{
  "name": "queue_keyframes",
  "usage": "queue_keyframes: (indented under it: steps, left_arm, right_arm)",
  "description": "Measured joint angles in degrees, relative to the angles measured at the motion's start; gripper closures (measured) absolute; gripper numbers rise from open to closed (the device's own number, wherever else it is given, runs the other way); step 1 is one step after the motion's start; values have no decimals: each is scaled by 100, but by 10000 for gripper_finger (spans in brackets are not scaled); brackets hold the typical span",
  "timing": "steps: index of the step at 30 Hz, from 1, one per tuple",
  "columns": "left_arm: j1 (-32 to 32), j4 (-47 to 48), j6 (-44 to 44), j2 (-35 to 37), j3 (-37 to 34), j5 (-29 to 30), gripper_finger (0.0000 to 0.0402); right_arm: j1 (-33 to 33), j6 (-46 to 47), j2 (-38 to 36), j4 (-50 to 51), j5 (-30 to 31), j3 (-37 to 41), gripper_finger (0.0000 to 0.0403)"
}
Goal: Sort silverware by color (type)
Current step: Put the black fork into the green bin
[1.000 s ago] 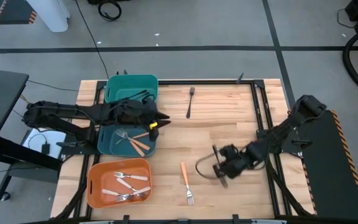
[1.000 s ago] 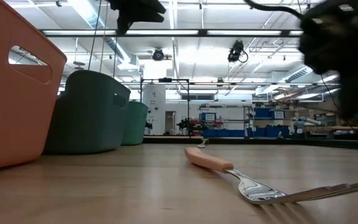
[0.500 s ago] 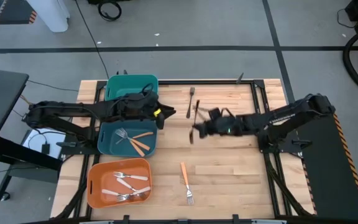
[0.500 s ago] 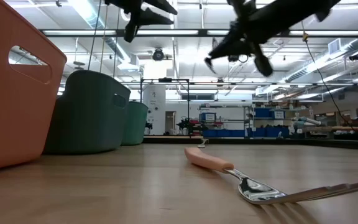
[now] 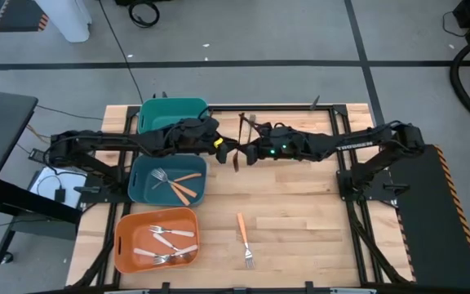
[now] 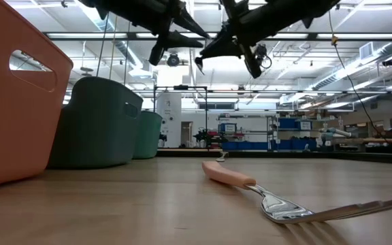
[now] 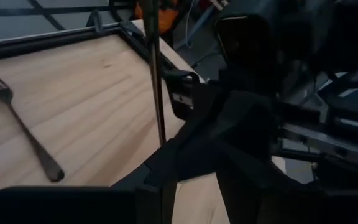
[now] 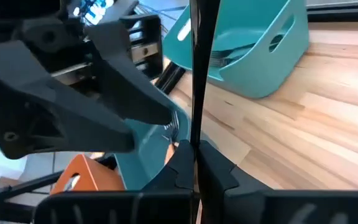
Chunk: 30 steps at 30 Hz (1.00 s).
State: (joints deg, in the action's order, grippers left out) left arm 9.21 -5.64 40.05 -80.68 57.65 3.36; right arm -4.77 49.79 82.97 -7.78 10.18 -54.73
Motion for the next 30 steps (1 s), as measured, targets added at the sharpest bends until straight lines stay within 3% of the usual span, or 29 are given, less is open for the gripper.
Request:
queue_keyframes:
  steps: [10, 17, 22, 30]
  left_arm:
    - [33, 64, -19, -173, 6, -26, 290]
    - [77, 227, -209, -14, 82, -256, 290]
    - [177, 972, -551, 214, 319, -313, 290]
    - [390, 994, -439, 81, 384, -322, 290]
  right_arm:
    - [161, -9, 537, 352, -191, -444, 395]
    - [102, 36, 424, 620, 219, -440, 395]
    - [16, -33, 144, 831, 281, -441, 395]
    - [133, -49, 149, 587, 162, -440, 395]
